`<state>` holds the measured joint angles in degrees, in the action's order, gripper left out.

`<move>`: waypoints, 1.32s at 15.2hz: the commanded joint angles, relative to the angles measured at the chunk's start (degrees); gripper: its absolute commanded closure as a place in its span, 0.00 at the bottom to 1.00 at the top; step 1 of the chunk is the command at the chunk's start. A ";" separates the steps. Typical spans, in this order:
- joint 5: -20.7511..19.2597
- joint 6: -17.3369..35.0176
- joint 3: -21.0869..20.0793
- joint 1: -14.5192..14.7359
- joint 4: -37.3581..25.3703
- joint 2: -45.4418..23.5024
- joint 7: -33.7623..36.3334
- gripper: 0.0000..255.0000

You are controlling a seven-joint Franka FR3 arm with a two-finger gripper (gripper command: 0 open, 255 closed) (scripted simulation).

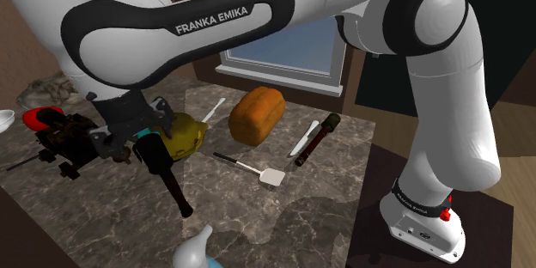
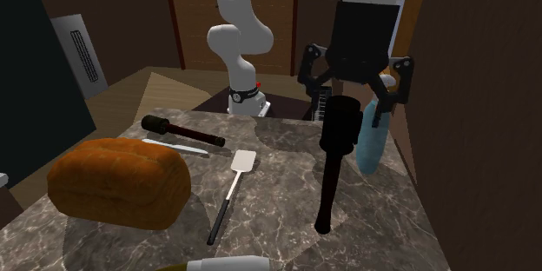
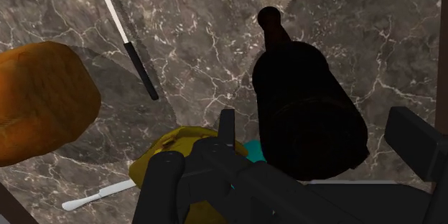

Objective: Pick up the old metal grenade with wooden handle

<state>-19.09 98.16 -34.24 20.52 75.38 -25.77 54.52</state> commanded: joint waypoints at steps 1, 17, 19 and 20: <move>-0.01 0.24 0.02 -0.06 0.20 -0.01 0.00 1.00; -0.36 -5.66 0.00 1.49 -6.76 -0.96 -0.65 1.00; -0.58 -7.50 0.05 2.09 -9.11 -1.45 -0.85 1.00; -0.72 -8.45 0.08 2.42 -10.36 -1.74 -0.95 1.00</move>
<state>-19.71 90.73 -34.17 22.63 66.26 -27.31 53.69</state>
